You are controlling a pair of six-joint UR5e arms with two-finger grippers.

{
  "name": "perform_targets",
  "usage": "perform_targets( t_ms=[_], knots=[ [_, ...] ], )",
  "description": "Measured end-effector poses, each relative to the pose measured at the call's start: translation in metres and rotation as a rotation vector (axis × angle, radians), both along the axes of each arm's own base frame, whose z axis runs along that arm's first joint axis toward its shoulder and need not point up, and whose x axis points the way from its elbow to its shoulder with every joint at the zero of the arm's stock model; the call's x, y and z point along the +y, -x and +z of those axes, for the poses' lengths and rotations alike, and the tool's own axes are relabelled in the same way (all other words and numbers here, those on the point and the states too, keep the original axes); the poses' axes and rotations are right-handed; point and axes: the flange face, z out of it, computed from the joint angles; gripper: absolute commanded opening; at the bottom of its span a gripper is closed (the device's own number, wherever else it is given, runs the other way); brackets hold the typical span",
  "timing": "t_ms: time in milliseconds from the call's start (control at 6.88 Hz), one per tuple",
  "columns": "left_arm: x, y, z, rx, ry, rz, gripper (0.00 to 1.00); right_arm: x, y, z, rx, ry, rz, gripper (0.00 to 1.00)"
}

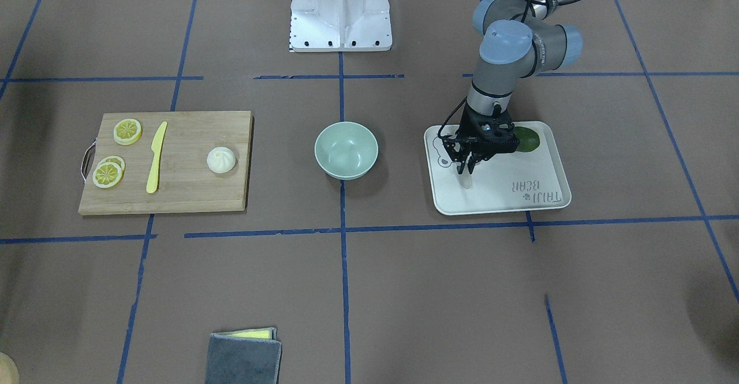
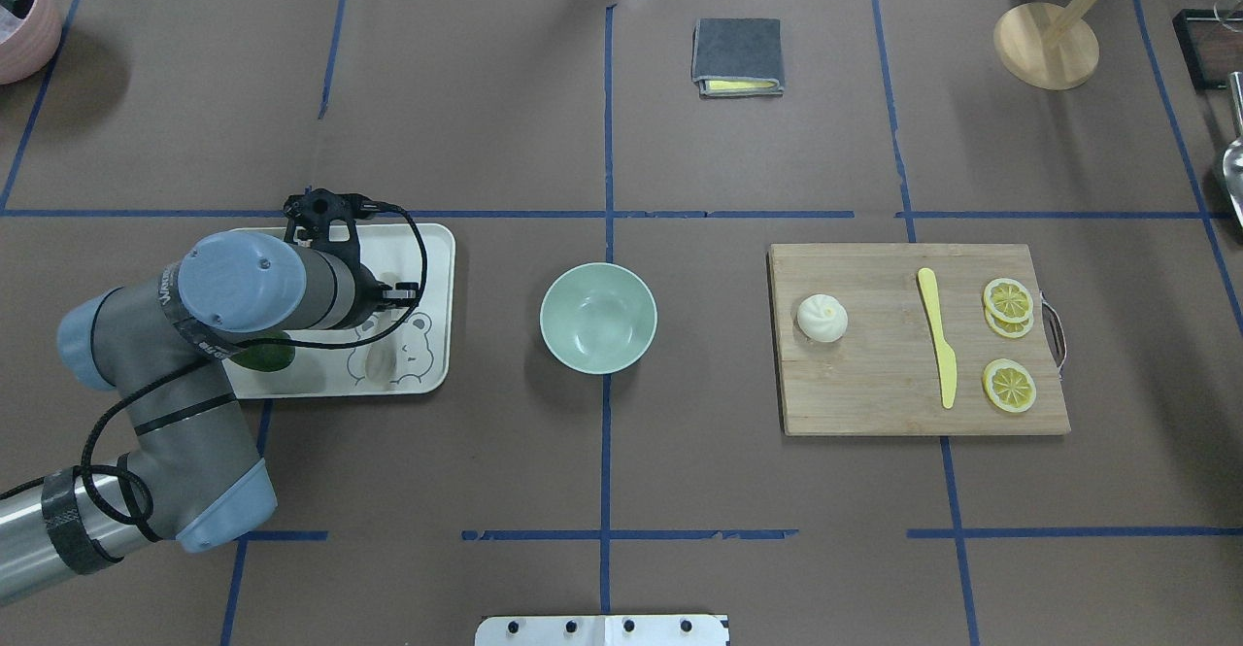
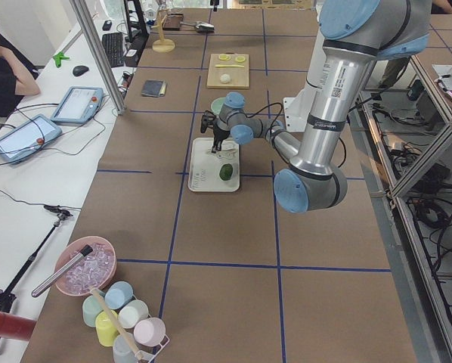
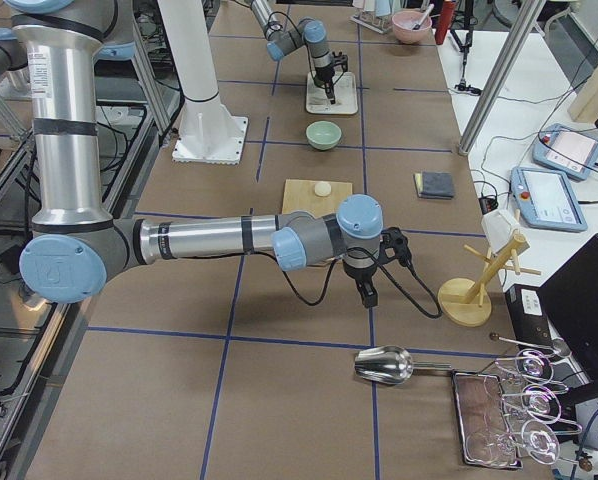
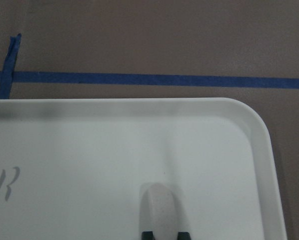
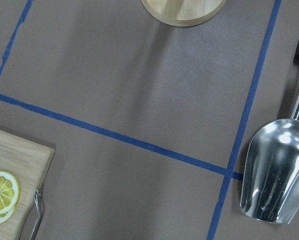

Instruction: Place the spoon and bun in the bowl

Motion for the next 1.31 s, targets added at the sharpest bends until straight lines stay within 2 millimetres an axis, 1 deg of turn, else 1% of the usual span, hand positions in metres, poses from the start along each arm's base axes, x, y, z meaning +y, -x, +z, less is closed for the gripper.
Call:
perform_targets(
  t_ms=[145, 291, 436, 581, 872, 1017, 1162, 1308],
  knots=[
    [0.0, 0.001, -0.002, 0.002, -0.005, -0.001, 0.0, 0.0, 0.0, 0.0, 0.0, 0.0, 0.0, 1.0],
    [-0.001, 0.001, -0.011, -0.001, -0.006, 0.0, 0.0, 0.0, 0.0, -0.001, 0.0, -0.002, 0.0, 1.0],
    [-0.007, -0.005, -0.033, -0.019, 0.006, -0.002, 0.0, 0.0, 0.0, -0.002, 0.0, -0.004, 0.0, 1.0],
    [-0.015, -0.014, -0.067, -0.024, 0.022, -0.012, 0.0, 0.0, 0.0, -0.002, 0.0, -0.005, 0.0, 1.0],
    [-0.024, -0.031, -0.147, 0.024, 0.113, -0.098, 0.0, 0.0, 0.0, -0.003, -0.001, -0.006, -0.001, 1.0],
    [-0.029, -0.042, -0.178, 0.066, 0.18, -0.165, 0.0, 0.0, 0.0, -0.003, -0.001, -0.005, 0.0, 1.0],
    [-0.037, -0.061, -0.202, 0.096, 0.241, -0.226, 0.0, 0.0, 0.0, -0.002, -0.001, -0.004, 0.0, 1.0],
    [-0.04, -0.085, -0.218, 0.107, 0.284, -0.27, 0.0, 0.0, 0.0, -0.002, -0.001, -0.003, 0.0, 1.0]
  ],
)
